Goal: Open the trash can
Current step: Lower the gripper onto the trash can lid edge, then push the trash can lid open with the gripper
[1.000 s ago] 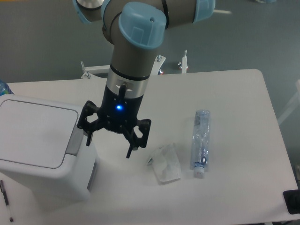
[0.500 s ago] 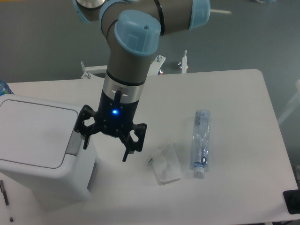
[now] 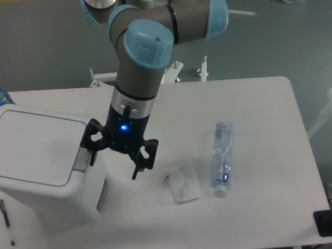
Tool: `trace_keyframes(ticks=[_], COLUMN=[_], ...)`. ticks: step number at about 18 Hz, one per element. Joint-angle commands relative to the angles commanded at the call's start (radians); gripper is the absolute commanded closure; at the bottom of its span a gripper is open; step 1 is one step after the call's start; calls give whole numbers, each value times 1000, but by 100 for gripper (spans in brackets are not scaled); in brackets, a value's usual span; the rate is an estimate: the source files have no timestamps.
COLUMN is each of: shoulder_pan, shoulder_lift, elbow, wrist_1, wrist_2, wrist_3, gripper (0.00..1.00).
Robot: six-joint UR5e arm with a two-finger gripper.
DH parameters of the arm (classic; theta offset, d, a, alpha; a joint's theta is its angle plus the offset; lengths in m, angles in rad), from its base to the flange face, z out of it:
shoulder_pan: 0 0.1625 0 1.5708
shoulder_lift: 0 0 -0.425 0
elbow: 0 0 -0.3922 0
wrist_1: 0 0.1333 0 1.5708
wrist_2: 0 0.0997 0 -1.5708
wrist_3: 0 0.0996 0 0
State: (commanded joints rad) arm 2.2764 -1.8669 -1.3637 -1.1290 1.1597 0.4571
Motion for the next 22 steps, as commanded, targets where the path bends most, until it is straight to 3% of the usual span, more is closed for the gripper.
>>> trace_keyframes(ticks=[22], shoulder_pan=[-6], shoulder_lift=[6], elbow=[3], wrist_1=[11], wrist_2=[-2], wrist_3=[-3], gripper=[0])
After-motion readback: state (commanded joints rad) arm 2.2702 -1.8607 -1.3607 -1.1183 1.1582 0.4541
